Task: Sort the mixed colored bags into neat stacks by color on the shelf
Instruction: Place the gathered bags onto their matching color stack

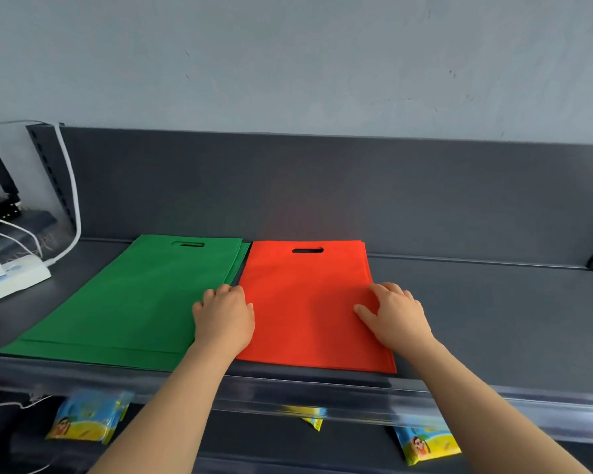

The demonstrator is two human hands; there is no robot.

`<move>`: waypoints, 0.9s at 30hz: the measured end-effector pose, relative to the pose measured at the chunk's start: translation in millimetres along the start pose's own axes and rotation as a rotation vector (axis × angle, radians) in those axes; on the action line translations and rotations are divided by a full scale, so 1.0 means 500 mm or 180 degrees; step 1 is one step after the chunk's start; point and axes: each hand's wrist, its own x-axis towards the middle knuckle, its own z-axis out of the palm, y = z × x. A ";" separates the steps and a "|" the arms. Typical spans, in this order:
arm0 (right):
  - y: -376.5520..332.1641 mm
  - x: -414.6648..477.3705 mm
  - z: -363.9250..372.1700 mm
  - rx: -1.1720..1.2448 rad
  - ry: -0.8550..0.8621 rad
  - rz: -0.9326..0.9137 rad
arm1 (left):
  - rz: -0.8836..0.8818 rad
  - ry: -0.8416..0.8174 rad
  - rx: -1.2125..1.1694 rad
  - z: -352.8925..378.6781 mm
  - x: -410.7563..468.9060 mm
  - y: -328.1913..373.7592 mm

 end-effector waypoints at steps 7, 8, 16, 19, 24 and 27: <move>0.041 -0.044 -0.061 0.0156 0.0336 0.0002 | 0.0627 0.0459 -0.0745 -0.020 -0.025 0.103; 0.052 -0.053 -0.072 0.0157 0.0382 0.0000 | 0.0732 0.0476 -0.0863 -0.023 -0.032 0.125; 0.185 -0.127 -0.175 0.0045 0.0722 0.0174 | 0.1398 0.0473 -0.1345 -0.041 -0.095 0.322; 0.253 -0.157 -0.212 0.0030 0.0832 0.0289 | 0.1564 0.0371 -0.1554 -0.038 -0.128 0.403; 0.395 -0.217 -0.275 0.0004 0.0948 0.0445 | 0.1739 0.0359 -0.1665 -0.027 -0.195 0.560; 0.492 -0.255 -0.319 -0.0027 0.0936 0.0562 | 0.1803 0.0294 -0.1748 -0.024 -0.239 0.665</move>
